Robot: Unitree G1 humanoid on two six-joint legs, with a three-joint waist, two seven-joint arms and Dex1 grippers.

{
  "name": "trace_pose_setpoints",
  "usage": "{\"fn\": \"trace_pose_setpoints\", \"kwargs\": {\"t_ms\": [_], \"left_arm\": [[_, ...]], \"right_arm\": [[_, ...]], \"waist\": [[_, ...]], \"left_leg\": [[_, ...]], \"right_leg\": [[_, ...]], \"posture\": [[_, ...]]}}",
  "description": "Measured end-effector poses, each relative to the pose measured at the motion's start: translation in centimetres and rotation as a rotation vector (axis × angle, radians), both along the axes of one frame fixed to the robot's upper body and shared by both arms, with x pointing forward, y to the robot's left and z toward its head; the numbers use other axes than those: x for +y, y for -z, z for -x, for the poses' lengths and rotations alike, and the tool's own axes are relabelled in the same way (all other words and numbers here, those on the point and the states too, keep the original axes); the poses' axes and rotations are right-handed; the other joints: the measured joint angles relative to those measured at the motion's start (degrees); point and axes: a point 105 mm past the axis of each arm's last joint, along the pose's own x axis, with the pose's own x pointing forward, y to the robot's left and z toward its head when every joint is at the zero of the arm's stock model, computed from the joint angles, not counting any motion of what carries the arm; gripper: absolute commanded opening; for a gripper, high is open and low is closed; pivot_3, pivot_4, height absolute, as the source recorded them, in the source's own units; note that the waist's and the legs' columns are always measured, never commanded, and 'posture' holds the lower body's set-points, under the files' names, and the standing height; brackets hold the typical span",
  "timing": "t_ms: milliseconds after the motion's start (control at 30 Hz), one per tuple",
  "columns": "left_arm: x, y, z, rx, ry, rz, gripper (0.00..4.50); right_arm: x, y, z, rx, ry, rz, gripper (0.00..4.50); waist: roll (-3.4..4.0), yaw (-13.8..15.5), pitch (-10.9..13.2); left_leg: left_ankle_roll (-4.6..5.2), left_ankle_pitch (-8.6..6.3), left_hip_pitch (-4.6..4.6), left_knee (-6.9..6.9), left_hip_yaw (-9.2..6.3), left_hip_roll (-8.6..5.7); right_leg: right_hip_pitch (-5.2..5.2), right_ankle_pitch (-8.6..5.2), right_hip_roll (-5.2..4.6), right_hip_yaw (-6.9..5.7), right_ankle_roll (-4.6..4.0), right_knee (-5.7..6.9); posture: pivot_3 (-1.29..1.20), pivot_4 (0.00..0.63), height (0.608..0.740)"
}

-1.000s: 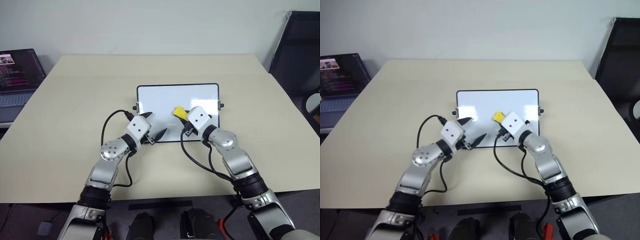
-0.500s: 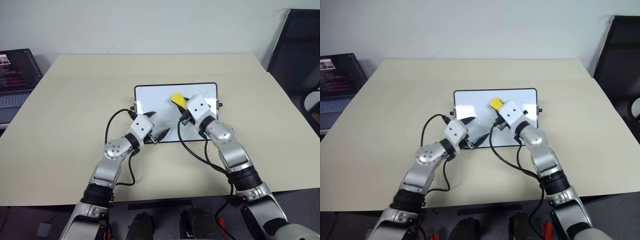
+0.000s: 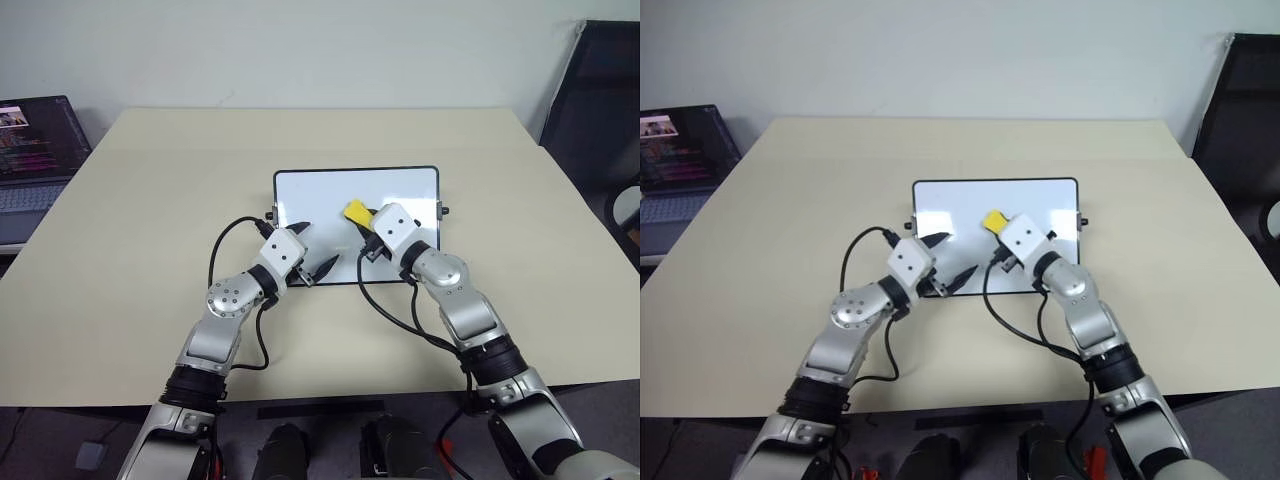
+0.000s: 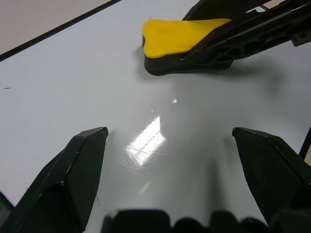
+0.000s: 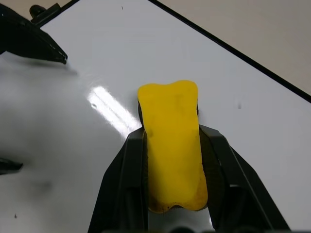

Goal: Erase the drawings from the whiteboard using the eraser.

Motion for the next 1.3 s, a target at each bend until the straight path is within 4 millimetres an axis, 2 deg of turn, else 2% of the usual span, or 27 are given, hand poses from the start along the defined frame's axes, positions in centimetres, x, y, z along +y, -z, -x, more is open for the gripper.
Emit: {"fn": "trace_pose_setpoints", "kwargs": {"t_ms": [233, 467, 600, 733, 833, 967, 1167, 1300], "left_arm": [[-0.4, 0.0, 0.1, 0.004, 0.024, 0.0, 4.5], [-2.7, -1.8, 0.4, -0.04, 0.143, 0.066, 4.5], [-5.0, -2.8, 1.7, -0.013, 0.319, 0.152, 4.5], [-7.0, -2.0, 3.9, 0.075, 0.497, 0.181, 4.5], [-8.2, -1.3, 5.2, 0.143, 0.604, 0.193, 4.5], [-9.3, -0.6, 6.5, 0.208, 0.713, 0.168, 4.5], [-9.2, 0.0, 6.8, 0.254, 0.774, 0.109, 4.5], [-9.0, 0.4, 6.6, 0.269, 0.769, 0.095, 4.5]], "right_arm": [[-3.0, 0.0, 0.5, 0.028, 0.085, -0.058, 1.1], [-5.4, -2.1, 2.7, -0.02, 0.116, -0.102, 1.1], [-9.6, -2.0, 3.7, 0.014, 0.236, -0.069, 1.1], [-14.0, -1.1, 5.1, 0.1, 0.386, -0.051, 1.1], [-16.6, -0.3, 5.8, 0.178, 0.486, -0.082, 1.1], [-18.2, 0.7, 6.2, 0.255, 0.581, -0.158, 1.1], [-18.6, 2.8, 6.6, 0.381, 0.659, -0.283, 1.1], [-18.9, 3.3, 6.5, 0.396, 0.683, -0.286, 1.1]], "waist": [[0.0, -0.03, 0.0], [-0.01, 0.05, 0.01], [-0.01, 0.1, 0.01], [0.0, -0.1, 0.01], [-0.01, -0.24, 0.02], [-0.01, -0.42, 0.02], [0.02, -0.37, 0.03], [0.03, -0.32, 0.04]], "left_leg": [[0.0, 0.0, 0.02, 0.01, 0.0, 0.01], [-0.01, -0.01, -0.15, -0.03, -0.03, -0.02], [-0.01, -0.01, -0.13, -0.02, 0.01, -0.05], [-0.01, -0.01, -0.06, -0.04, 0.0, -0.02], [-0.01, -0.01, 0.0, -0.02, 0.04, 0.01], [0.0, 0.0, 0.1, -0.01, 0.04, 0.01], [0.0, -0.01, 0.03, -0.04, 0.05, 0.01], [0.01, -0.01, 0.01, -0.04, 0.05, 0.0]], "right_leg": [[0.02, 0.0, 0.02, 0.0, 0.0, 0.01], [-0.04, -0.01, 0.01, -0.01, 0.02, -0.1], [-0.03, -0.02, 0.0, -0.03, 0.03, -0.11], [-0.03, -0.03, 0.06, 0.0, 0.01, -0.06], [-0.02, -0.03, 0.13, 0.02, 0.01, -0.02], [0.04, -0.03, 0.17, 0.03, 0.0, 0.01], [0.03, -0.04, 0.18, 0.05, 0.0, -0.08], [0.02, -0.03, 0.17, 0.04, 0.01, -0.11]], "posture": [[0.0, 0.15, 0.74], [0.0, 0.15, 0.74], [0.0, 0.15, 0.74], [0.0, 0.15, 0.74], [0.0, 0.15, 0.74], [0.0, 0.15, 0.74], [0.0, 0.15, 0.74], [0.0, 0.15, 0.74]]}}
